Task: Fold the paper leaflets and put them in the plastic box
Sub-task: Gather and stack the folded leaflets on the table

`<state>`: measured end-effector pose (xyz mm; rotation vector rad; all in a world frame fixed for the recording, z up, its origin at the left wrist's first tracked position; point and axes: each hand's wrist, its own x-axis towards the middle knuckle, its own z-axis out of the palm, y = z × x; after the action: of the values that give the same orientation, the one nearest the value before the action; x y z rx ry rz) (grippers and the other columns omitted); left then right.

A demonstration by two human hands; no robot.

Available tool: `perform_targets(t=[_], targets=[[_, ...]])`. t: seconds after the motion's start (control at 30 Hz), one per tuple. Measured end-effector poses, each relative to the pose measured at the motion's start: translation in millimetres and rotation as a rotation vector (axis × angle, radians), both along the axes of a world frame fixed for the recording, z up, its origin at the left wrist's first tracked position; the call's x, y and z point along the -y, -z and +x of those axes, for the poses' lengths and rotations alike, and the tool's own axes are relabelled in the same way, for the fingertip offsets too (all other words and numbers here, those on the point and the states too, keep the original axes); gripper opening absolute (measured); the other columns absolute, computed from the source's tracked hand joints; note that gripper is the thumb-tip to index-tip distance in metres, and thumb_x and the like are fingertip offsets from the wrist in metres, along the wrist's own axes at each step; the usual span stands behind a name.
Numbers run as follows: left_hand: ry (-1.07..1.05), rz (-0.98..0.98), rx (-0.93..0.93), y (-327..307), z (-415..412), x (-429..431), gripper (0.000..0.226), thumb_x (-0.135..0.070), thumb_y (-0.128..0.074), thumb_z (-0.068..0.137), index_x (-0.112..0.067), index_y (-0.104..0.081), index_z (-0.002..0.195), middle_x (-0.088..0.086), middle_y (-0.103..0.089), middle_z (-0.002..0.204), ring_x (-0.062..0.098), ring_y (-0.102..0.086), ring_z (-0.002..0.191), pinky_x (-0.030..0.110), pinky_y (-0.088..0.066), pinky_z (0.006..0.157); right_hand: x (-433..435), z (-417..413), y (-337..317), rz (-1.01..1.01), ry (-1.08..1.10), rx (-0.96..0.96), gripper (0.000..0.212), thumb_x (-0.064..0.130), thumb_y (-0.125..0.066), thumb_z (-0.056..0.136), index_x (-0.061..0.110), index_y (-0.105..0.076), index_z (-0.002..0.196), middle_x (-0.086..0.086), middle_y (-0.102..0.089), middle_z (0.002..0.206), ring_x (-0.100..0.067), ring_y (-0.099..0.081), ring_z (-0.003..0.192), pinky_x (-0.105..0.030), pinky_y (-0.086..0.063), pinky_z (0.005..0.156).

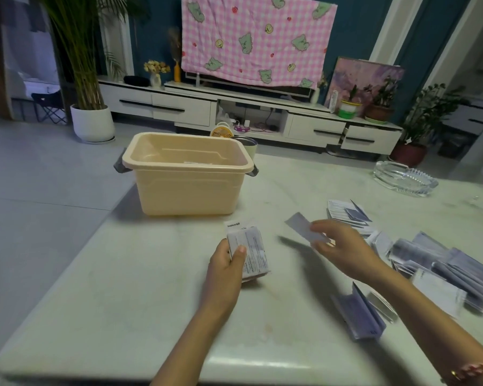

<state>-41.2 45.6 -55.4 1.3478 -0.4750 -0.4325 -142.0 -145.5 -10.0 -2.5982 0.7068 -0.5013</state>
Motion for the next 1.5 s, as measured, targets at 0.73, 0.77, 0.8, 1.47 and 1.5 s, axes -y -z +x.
perform_targets(t=[0.73, 0.77, 0.8, 1.47, 1.5], targets=[[-0.133, 0.087, 0.156, -0.5, -4.9, 9.7, 0.022, -0.003, -0.040, 0.095, -0.024, -0.041, 0.100, -0.009, -0.057, 0.094, 0.007, -0.058, 0.085, 0.027, -0.050, 0.078, -119.9, 46.6, 32.2, 0.681, -0.037, 0.503, 0.030, -0.003, -0.049, 0.089, 0.021, -0.059, 0.106, 0.006, -0.067, 0.103, -0.004, -0.064, 0.096, -0.015, -0.049, 0.081], [-0.125, 0.116, 0.180, 0.9, -6.4, 9.3, 0.018, -0.005, -0.039, 0.096, -0.023, -0.039, 0.099, -0.008, -0.057, 0.094, 0.008, -0.058, 0.084, 0.028, -0.049, 0.078, -120.2, 45.8, 36.4, 0.643, -0.018, 0.518, 0.030, -0.003, -0.052, 0.088, 0.024, -0.058, 0.102, 0.007, -0.067, 0.101, -0.004, -0.064, 0.095, -0.016, -0.049, 0.082], [-0.121, 0.154, 0.215, 1.3, -6.4, 8.5, 0.014, -0.006, -0.039, 0.096, -0.020, -0.039, 0.099, -0.006, -0.057, 0.094, 0.010, -0.057, 0.083, 0.027, -0.048, 0.076, -119.5, 44.1, 39.6, 0.593, 0.010, 0.530, 0.029, -0.003, -0.054, 0.087, 0.025, -0.057, 0.096, 0.007, -0.067, 0.097, -0.004, -0.064, 0.091, -0.016, -0.049, 0.080], [0.201, 0.076, -0.062, -14.1, -43.0, 22.5, 0.015, -0.004, -0.045, 0.095, -0.018, -0.050, 0.091, 0.015, -0.059, 0.101, 0.021, -0.060, 0.058, 0.023, -0.048, 0.037, -74.8, -100.1, 16.7, 0.046, 0.412, -0.118, 0.053, 0.029, -0.068, 0.082, 0.020, -0.046, 0.129, -0.002, -0.056, 0.119, -0.021, -0.055, 0.107, -0.035, -0.046, 0.087], [0.211, 0.077, -0.070, -12.5, -45.7, 23.5, 0.016, -0.004, -0.045, 0.095, -0.019, -0.049, 0.091, 0.014, -0.059, 0.101, 0.021, -0.061, 0.060, 0.024, -0.050, 0.039, -75.0, -102.1, 18.9, 0.042, 0.423, -0.144, 0.040, 0.030, -0.066, 0.084, 0.021, -0.051, 0.120, 0.000, -0.059, 0.111, -0.019, -0.057, 0.099, -0.037, -0.048, 0.083]])
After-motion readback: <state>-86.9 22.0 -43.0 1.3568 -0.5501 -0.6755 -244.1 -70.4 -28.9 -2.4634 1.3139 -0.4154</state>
